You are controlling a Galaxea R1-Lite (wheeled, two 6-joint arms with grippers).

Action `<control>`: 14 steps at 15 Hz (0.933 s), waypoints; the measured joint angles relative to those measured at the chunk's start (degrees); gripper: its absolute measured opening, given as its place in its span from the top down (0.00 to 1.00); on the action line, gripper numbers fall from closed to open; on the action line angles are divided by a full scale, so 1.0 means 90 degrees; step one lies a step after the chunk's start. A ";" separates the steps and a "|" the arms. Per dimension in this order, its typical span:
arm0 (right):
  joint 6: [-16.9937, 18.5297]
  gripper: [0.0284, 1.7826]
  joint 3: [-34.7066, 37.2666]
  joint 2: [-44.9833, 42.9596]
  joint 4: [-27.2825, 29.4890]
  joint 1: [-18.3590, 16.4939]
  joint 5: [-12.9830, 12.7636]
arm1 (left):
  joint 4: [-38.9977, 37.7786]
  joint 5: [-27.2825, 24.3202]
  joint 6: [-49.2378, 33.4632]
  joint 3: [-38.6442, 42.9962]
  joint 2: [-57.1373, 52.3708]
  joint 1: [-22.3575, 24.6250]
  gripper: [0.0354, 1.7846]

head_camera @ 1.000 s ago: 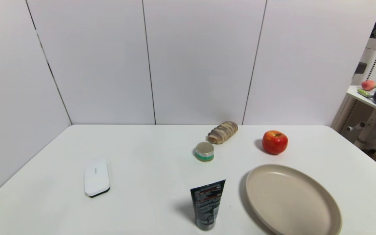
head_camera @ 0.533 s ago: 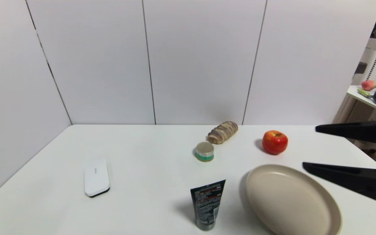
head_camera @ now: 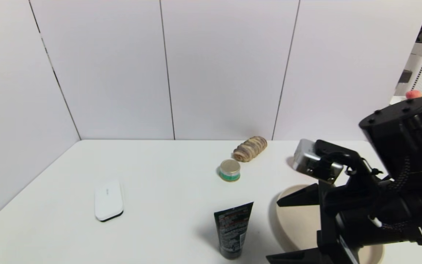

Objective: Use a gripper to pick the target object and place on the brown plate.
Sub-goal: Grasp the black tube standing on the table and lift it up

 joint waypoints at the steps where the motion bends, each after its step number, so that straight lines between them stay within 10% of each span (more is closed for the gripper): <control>1: -0.0009 0.05 0.0000 0.0179 -0.0027 0.0018 -0.0022 | 0.0000 -0.0003 0.0000 0.0000 0.0000 0.0000 0.06; 6: -0.0218 0.05 -0.0061 0.0889 -0.0291 0.0018 -0.0083 | 0.0000 -0.0003 -0.0005 0.0000 0.0000 0.0000 0.06; 14: -0.1624 0.05 -0.0520 0.1386 -0.0569 -0.0080 -0.0065 | 0.0000 -0.0003 -0.0003 0.0000 0.0000 0.0003 0.06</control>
